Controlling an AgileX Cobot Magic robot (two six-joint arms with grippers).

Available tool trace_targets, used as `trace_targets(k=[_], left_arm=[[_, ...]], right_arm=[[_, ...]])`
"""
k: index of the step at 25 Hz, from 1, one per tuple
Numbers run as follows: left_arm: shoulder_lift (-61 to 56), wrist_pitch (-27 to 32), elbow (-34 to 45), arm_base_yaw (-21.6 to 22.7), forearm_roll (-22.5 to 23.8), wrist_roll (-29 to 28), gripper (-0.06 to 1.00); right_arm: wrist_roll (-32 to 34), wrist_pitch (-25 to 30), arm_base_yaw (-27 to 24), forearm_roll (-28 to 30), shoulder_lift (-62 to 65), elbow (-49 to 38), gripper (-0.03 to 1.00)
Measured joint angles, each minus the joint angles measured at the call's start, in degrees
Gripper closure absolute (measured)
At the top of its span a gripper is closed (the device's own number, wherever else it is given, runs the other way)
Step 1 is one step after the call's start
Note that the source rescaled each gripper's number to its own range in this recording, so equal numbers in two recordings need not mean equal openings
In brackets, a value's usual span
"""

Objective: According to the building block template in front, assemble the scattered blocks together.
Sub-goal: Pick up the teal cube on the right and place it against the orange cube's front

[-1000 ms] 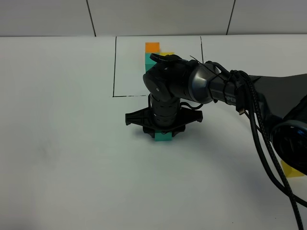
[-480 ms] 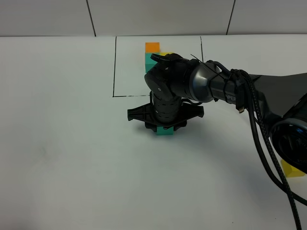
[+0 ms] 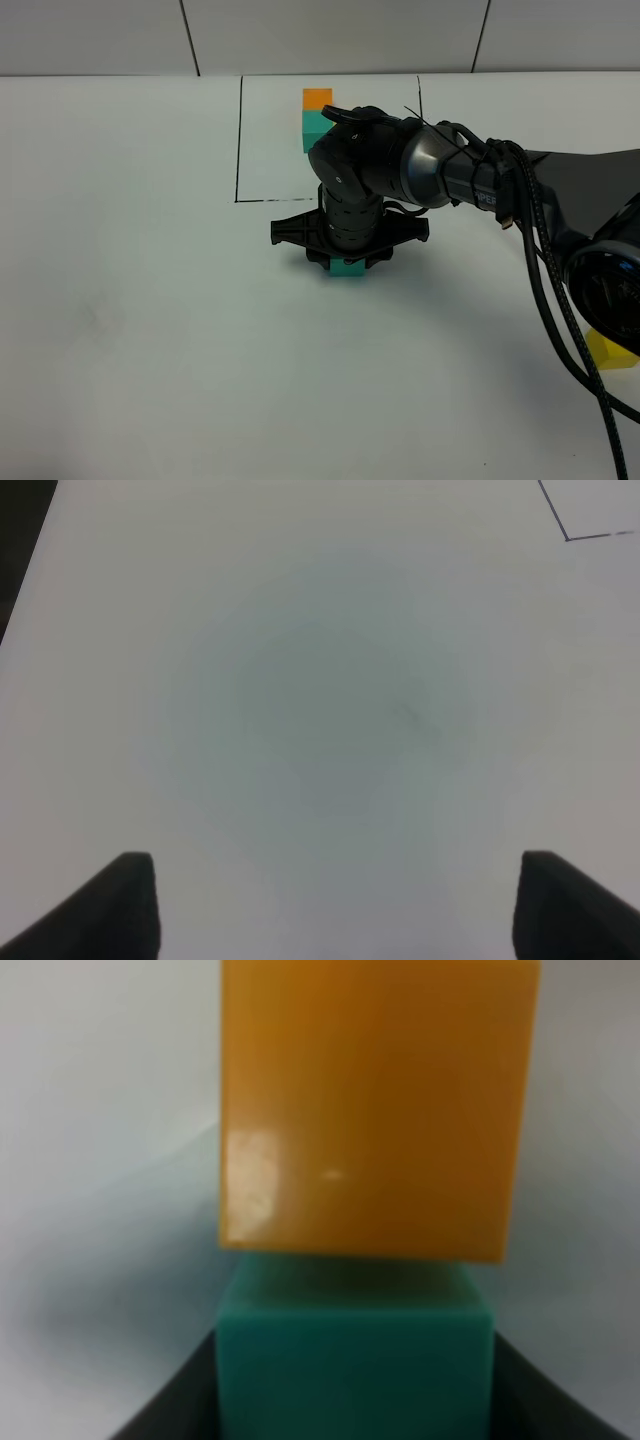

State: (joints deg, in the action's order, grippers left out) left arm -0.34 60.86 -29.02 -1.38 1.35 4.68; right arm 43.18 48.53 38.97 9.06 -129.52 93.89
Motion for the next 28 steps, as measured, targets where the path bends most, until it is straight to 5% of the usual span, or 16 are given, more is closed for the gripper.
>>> trace_targets(k=[28], left_arm=[[0.00,0.00,0.00,0.00,0.00,-0.06,0.29]], right_arm=[[-0.06,-0.80,0.00,0.97,0.00,0.04,0.95]])
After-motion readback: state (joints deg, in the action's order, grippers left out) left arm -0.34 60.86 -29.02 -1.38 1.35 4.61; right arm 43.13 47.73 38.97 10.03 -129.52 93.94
